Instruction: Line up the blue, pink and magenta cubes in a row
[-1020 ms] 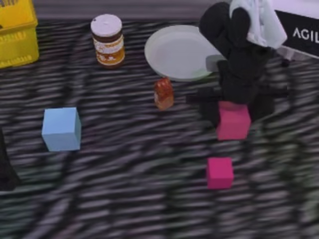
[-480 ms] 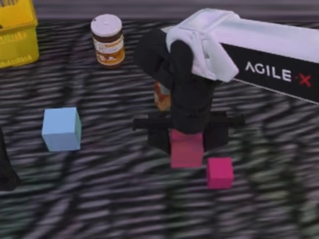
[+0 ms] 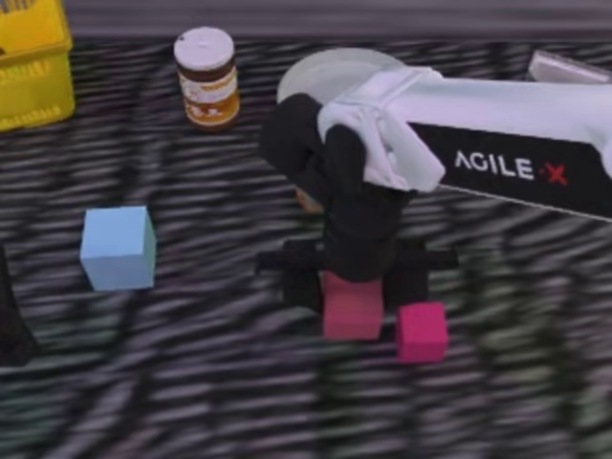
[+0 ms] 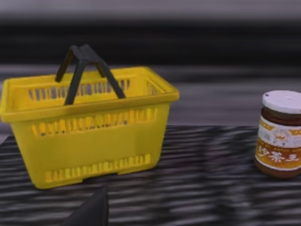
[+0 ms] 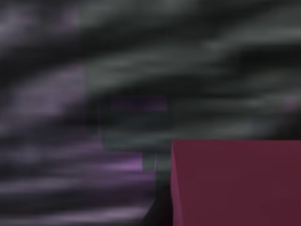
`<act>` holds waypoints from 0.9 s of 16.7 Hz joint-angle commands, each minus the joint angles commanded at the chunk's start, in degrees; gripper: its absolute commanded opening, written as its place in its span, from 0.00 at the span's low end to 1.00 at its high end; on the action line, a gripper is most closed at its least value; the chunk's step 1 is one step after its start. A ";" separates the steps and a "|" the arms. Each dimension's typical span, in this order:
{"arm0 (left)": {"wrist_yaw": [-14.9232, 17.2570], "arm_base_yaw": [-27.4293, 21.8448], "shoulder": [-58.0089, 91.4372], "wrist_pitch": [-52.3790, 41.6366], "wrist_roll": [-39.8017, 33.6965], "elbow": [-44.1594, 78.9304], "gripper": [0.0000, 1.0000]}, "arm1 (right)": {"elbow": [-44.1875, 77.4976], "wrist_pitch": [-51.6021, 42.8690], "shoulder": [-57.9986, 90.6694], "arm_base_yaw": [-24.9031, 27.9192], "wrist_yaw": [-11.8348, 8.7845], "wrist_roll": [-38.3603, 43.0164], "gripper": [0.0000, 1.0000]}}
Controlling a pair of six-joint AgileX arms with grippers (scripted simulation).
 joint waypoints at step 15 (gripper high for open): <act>0.00 0.00 0.00 0.00 0.00 0.00 1.00 | -3.85 4.99 1.62 0.14 0.19 0.19 0.60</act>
